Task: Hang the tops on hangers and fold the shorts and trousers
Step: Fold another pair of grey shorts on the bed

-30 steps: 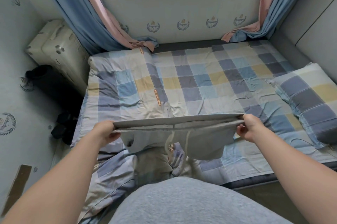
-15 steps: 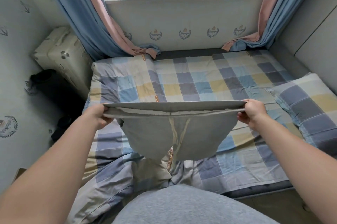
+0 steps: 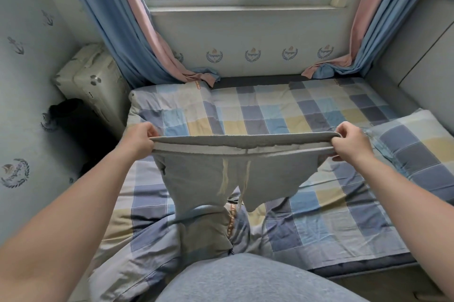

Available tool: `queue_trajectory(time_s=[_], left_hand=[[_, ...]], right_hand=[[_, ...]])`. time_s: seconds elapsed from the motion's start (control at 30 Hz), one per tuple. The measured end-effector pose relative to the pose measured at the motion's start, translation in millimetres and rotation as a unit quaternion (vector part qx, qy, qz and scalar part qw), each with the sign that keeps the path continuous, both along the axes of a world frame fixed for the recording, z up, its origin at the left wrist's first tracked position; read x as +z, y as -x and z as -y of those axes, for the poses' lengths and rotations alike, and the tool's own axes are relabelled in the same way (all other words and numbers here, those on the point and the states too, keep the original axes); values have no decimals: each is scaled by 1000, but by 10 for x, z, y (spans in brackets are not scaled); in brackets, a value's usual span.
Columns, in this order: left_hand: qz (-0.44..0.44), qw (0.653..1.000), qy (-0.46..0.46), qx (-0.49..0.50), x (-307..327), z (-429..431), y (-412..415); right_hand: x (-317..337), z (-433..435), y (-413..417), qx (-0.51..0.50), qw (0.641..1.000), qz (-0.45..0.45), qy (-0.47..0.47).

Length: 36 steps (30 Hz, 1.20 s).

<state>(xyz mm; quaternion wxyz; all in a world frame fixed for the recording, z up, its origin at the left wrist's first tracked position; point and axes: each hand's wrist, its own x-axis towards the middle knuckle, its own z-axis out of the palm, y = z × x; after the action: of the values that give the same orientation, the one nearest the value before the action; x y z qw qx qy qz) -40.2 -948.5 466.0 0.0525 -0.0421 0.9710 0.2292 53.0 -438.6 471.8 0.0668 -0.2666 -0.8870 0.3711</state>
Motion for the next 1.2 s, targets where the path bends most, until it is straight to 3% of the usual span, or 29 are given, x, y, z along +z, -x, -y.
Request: queue_trajectory(time_s=[0.07, 0.13, 0.23, 0.33, 0.43, 0.5, 0.7, 0.8, 0.87, 0.9, 1.0, 1.03, 1.1, 1.2], left_hand=[[4, 997, 61, 44, 13, 139, -47], [23, 996, 30, 79, 11, 223, -48], [53, 970, -188, 147, 6, 218, -22], [103, 888, -386, 227, 12, 234, 26], [184, 802, -499, 271, 43, 242, 80], [208, 763, -536, 295, 61, 225, 100], [190, 701, -625, 286, 200, 122, 102], [151, 681, -672, 248, 307, -39, 102], [119, 699, -677, 196, 357, -168, 101], [93, 726, -661, 166, 375, -236, 97], [-59, 871, -472, 120, 364, -380, 101], [-106, 899, -409, 113, 367, -403, 106], [-168, 919, -346, 92, 400, -429, 119], [-219, 940, -250, 79, 463, -432, 131]], right_hand=[[-25, -97, -48, -34, 999, 12, -13], [-58, -149, -64, -60, 998, 19, 5], [-39, -140, -51, -76, 996, 26, 50], [12, -83, -41, -102, 986, 22, 129], [80, 55, 19, -164, 949, -20, 269], [138, 127, 60, -197, 913, -42, 356], [354, 169, 56, -152, 813, -38, 561], [445, 227, 56, -98, 792, -70, 598], [490, 264, 64, -45, 795, -86, 598], [510, 273, 66, -19, 796, -99, 597], [565, 294, 71, 24, 808, -147, 569], [576, 295, 82, 24, 824, -161, 543], [593, 293, 112, 2, 871, -176, 459], [610, 236, 143, -28, 958, -174, 226]])
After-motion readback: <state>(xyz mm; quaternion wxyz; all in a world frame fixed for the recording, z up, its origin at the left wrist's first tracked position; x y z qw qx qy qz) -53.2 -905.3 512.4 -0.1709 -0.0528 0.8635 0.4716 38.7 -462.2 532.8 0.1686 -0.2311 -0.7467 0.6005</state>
